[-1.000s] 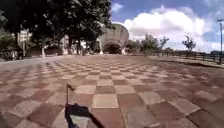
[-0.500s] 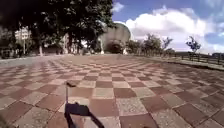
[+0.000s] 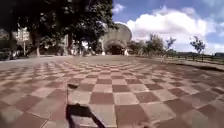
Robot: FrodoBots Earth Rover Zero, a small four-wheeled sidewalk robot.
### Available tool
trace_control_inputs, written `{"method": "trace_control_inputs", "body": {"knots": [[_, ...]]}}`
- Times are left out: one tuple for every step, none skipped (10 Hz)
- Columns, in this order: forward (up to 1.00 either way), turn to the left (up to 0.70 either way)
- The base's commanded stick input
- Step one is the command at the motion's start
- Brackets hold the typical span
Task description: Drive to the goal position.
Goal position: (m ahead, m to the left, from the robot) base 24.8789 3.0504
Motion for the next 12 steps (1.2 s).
{"method": "trace_control_inputs", "body": {"knots": [[1.00,0.00],[1.00,0.00],[1.00,0.00],[1.00,0.00],[1.00,0.00],[1.00,0.00],[1.00,0.00],[1.00,0.00],[1.00,0.00],[1.00,0.00],[1.00,0.00],[1.00,0.00]]}}
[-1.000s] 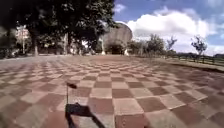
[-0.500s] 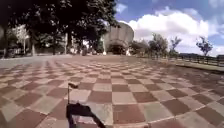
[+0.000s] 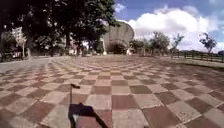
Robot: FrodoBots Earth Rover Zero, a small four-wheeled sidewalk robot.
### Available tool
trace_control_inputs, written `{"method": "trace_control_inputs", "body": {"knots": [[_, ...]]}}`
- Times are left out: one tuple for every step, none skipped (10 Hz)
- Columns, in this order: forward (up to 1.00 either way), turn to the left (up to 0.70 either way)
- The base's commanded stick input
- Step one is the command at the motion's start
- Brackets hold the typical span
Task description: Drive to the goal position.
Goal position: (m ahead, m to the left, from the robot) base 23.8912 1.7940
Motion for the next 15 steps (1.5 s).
{"method": "trace_control_inputs", "body": {"knots": [[1.00,0.00],[1.00,0.00],[1.00,0.00],[1.00,0.00],[1.00,0.00],[1.00,0.00],[1.00,0.00],[1.00,0.00],[1.00,0.00],[1.00,0.00],[1.00,0.00],[1.00,0.00],[1.00,0.00],[1.00,0.00],[1.00,0.00]]}}
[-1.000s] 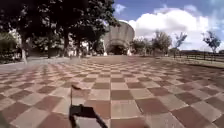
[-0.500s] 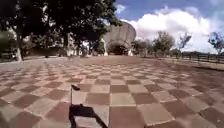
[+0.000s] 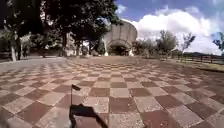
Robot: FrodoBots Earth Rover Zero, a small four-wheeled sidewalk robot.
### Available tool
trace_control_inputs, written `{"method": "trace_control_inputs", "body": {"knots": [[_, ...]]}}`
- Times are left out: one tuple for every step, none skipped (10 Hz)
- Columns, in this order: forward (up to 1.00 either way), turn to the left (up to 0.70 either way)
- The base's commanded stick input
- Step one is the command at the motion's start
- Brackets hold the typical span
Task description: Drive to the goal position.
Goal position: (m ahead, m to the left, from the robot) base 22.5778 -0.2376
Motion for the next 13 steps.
{"method": "trace_control_inputs", "body": {"knots": [[1.00,0.00],[1.00,0.00],[1.00,0.00],[1.00,0.00],[1.00,0.00],[1.00,0.00],[1.00,0.00],[1.00,0.00],[1.00,0.00],[1.00,0.00],[1.00,0.00],[1.00,0.00],[1.00,0.00]]}}
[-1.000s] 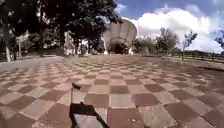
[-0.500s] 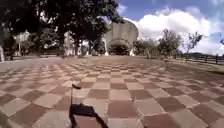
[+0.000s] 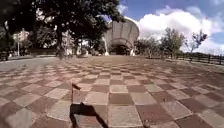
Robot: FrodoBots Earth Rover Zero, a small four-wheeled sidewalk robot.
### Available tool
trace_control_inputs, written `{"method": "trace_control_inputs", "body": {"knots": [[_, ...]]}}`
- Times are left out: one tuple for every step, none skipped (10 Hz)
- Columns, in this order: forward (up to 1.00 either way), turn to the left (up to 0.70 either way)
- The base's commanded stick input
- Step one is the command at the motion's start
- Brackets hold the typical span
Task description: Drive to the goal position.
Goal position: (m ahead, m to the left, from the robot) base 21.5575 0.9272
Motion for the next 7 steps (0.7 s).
{"method": "trace_control_inputs", "body": {"knots": [[1.00,0.00],[1.00,0.00],[1.00,0.00],[1.00,0.00],[1.00,0.00],[1.00,0.00],[1.00,0.00]]}}
